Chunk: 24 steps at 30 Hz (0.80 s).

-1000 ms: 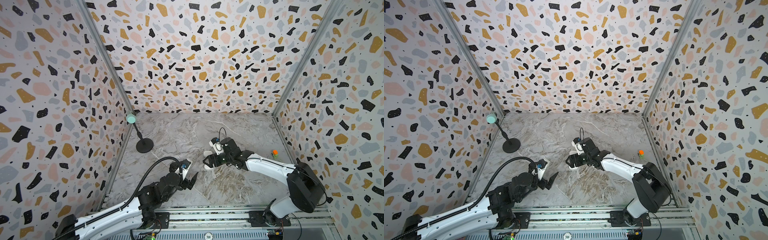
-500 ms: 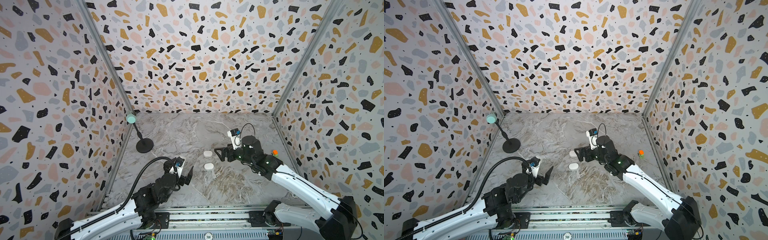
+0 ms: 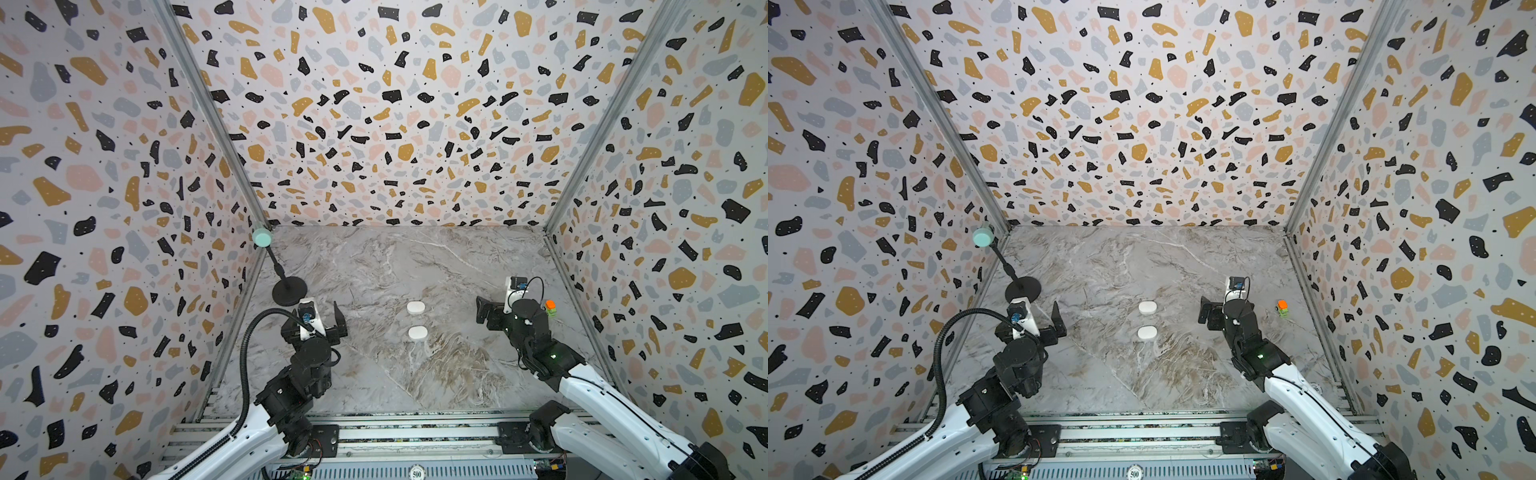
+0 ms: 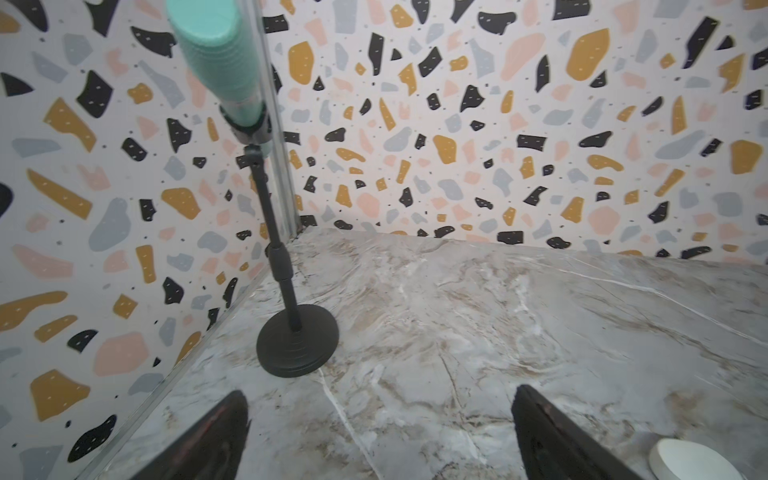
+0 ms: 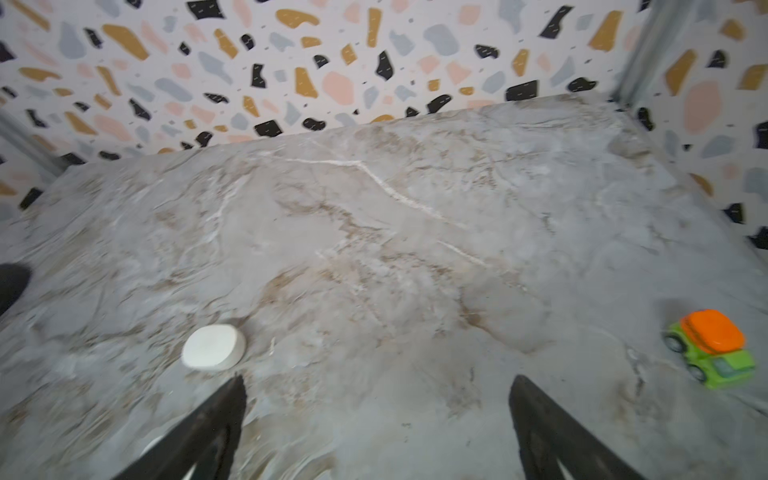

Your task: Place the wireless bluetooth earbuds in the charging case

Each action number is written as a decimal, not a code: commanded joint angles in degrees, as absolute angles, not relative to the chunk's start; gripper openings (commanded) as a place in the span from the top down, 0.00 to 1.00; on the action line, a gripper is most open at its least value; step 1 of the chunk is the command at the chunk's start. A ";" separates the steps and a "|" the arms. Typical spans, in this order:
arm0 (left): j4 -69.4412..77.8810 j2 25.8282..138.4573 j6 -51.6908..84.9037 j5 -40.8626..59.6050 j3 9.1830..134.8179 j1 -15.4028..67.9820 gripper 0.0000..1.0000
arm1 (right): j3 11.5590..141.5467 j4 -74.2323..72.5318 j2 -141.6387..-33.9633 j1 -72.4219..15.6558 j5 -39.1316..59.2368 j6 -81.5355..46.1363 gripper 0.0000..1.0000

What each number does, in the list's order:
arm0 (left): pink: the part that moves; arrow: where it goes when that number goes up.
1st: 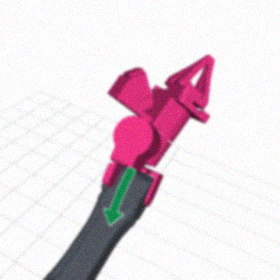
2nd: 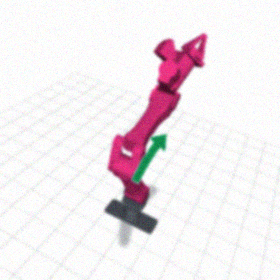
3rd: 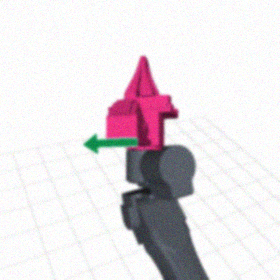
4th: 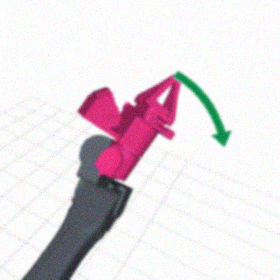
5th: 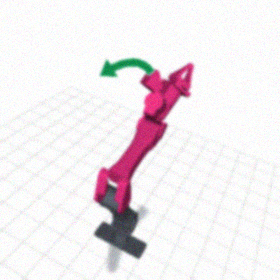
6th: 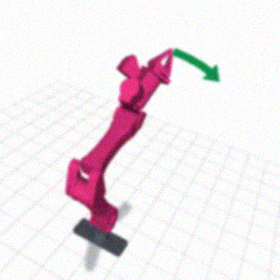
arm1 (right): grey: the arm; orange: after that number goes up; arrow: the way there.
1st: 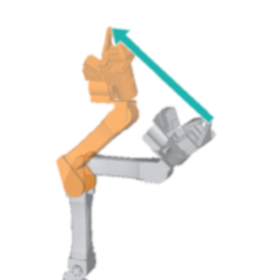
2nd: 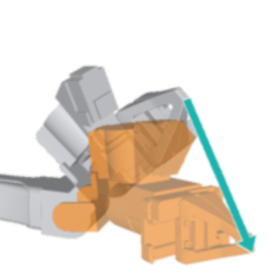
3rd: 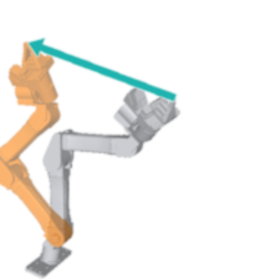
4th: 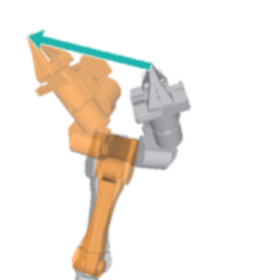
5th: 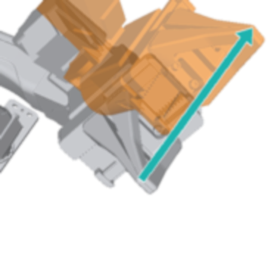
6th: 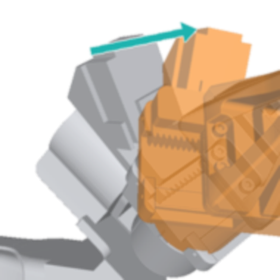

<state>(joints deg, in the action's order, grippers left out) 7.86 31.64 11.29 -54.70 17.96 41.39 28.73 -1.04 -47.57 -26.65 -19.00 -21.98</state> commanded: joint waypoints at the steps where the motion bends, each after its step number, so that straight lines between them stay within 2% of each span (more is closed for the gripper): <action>1: 13.98 33.88 12.39 -57.80 16.86 36.75 0.00 | 25.54 -10.97 -46.31 -21.96 -25.06 -19.67 0.01; 4: 19.50 36.99 11.28 -59.12 16.36 33.63 0.00 | 21.60 -20.83 -48.06 -17.84 -25.20 -16.81 0.01; 9: 21.32 45.25 17.21 -59.67 17.66 26.33 0.00 | 17.85 -32.85 -55.07 -12.10 -29.67 -11.85 0.01; 12: 29.15 50.46 13.35 -57.34 15.79 22.48 0.00 | 15.89 -37.66 -59.75 -7.67 -31.50 -11.79 0.01; 16: 35.65 56.08 10.25 -51.83 14.95 16.82 0.00 | 11.39 -49.46 -62.73 -6.08 -28.21 -8.70 0.01; 19: 44.82 61.12 4.33 -48.10 13.10 16.04 0.00 | 11.34 -51.32 -66.41 -4.22 -25.47 -8.40 0.01; 24: 52.14 65.73 4.13 -44.48 11.21 14.36 0.00 | 9.91 -58.08 -69.42 -2.38 -21.22 -8.05 0.01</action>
<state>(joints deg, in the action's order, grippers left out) 41.30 64.75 6.31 -48.03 11.77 15.42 9.80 -51.24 -68.73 -3.38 -24.56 -9.10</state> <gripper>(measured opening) 0.996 0.989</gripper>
